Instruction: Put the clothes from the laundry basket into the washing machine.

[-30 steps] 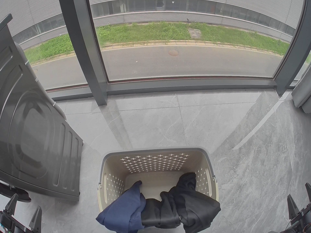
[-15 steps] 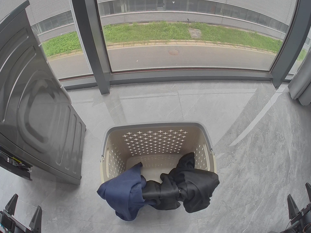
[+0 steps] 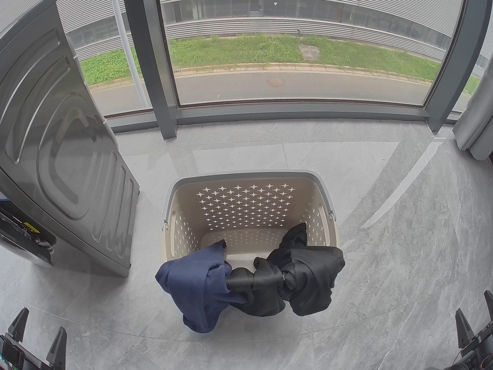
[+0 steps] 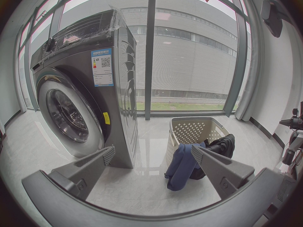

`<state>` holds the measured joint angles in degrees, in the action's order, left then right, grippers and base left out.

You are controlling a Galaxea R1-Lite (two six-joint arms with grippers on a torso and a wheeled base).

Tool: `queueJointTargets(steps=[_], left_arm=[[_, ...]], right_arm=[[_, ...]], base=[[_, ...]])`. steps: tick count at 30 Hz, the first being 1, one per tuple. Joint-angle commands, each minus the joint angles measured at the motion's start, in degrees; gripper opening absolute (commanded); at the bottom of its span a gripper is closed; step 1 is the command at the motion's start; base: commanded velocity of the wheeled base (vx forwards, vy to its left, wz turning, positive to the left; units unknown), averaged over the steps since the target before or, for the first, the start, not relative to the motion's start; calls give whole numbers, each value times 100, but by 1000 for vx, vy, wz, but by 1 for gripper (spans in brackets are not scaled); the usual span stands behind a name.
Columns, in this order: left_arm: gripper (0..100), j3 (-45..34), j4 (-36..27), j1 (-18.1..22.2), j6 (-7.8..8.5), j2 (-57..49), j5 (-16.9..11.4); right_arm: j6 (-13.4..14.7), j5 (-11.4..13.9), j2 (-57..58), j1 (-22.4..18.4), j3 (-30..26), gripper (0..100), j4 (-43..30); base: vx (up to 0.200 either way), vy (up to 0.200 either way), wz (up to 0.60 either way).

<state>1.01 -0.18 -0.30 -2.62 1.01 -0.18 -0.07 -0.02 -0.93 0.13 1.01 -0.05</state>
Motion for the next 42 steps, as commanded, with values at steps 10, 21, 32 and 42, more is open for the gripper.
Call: queueJointTargets(steps=[10, 21, 32, 42], left_arm=[[100, -92, 1, -5, -2, -101, 1], [100, -92, 1, -5, -19, -101, 1], [100, -92, 1, -5, -10, -101, 1], [100, -92, 1, -5, -19, -101, 1]], right_arm=[[-1, 2, 93, 4, -101, 100, 5], [-1, 2, 93, 4, -101, 100, 14], [-1, 2, 93, 4, -101, 100, 5], [-1, 2, 93, 4, -101, 100, 5]], base=[[0, 200, 0], [0, 164, 0], [-127, 0, 0], [-20, 40, 0]])
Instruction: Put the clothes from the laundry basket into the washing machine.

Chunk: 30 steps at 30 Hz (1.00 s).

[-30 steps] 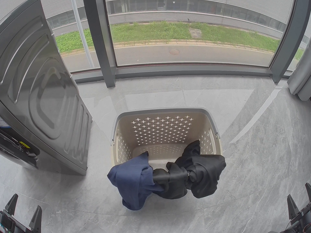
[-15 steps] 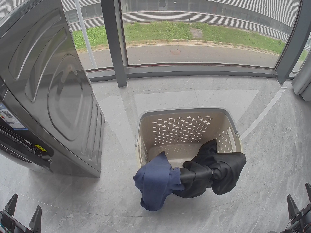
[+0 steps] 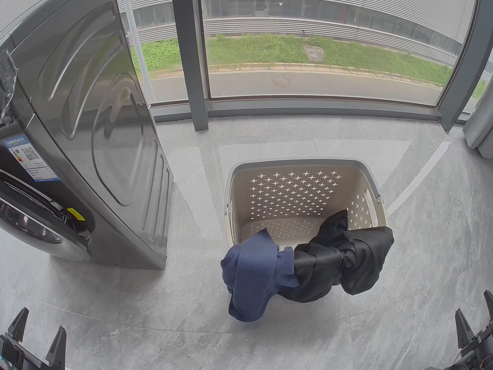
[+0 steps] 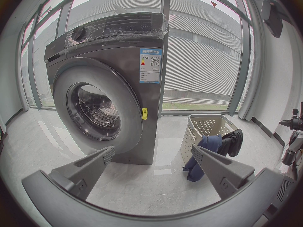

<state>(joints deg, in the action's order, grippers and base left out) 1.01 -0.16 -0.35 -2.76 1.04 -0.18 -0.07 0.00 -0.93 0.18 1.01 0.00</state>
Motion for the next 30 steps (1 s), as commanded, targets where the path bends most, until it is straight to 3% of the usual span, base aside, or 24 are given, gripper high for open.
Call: queueJointTargets(steps=[1, 30], left_arm=[[100, -92, -2, 0, -6, -104, 1], [100, -92, -2, 0, 3, -104, 1]], right_arm=[[-1, 0, 93, -1, -101, 100, 0], [-1, 0, 93, -1, -101, 100, 0]], base=[[0, 200, 0], [0, 200, 0]])
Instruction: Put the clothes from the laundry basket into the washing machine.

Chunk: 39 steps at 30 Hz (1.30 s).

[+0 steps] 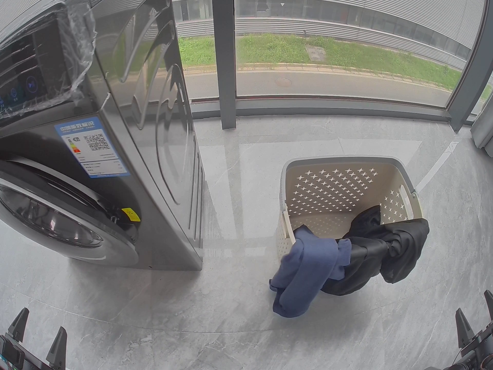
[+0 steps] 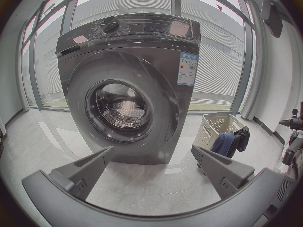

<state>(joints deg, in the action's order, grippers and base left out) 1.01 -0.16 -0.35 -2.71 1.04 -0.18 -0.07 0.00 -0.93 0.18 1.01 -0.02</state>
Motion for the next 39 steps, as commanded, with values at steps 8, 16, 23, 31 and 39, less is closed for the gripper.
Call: queueJointTargets(steps=[8, 16, 23, 31, 39], left_arm=[[100, -92, -2, 0, -11, -104, 1], [100, -92, -2, 0, -11, -104, 1], [100, -92, -2, 0, -11, -104, 1], [100, -92, -2, 0, -11, -104, 1], [100, -92, -2, 0, -11, -104, 1]], right_arm=[[-1, 0, 93, -1, -101, 100, 2], [-1, 0, 93, -1, -101, 100, 2], [-1, 0, 93, -1, -101, 100, 2], [-1, 0, 93, -1, -101, 100, 2], [-1, 0, 93, -1, -101, 100, 2]], base=[[0, 200, 0], [0, 125, 0], [0, 29, 0], [0, 200, 0], [0, 150, 0]])
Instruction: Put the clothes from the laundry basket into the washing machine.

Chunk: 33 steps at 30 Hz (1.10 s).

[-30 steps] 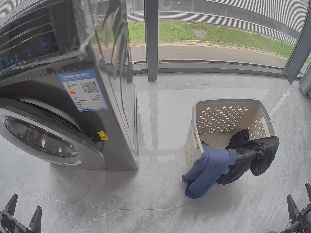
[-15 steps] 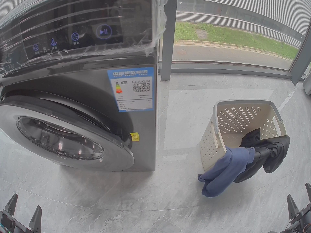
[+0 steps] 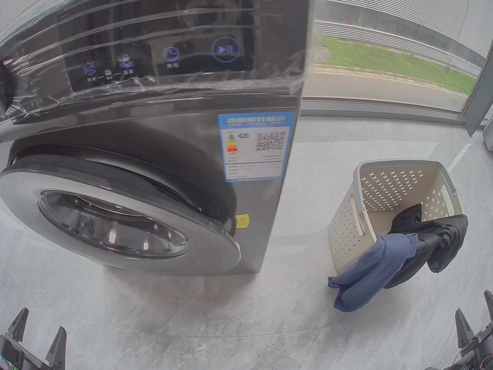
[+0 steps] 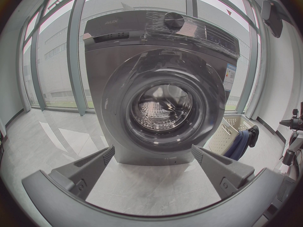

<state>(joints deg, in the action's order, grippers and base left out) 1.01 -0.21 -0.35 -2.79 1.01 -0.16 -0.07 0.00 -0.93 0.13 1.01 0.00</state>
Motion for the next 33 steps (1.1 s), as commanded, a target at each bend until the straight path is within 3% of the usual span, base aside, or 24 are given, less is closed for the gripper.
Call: queueJointTargets(steps=[1, 10, 25, 33], left_arm=[[100, -92, 3, 0, -2, -101, -2], [100, -92, 3, 0, -2, -101, -2], [100, -92, 3, 0, -2, -101, -2], [100, -92, 3, 0, 7, -101, -2]], right_arm=[[-1, 0, 93, 4, -101, 100, 0], [-1, 0, 93, 4, -101, 100, 0], [-1, 0, 93, 4, -101, 100, 0], [-1, 0, 93, 4, -101, 100, 0]], base=[[0, 0, 0], [0, 0, 0], [0, 200, 0], [-50, 0, 0]])
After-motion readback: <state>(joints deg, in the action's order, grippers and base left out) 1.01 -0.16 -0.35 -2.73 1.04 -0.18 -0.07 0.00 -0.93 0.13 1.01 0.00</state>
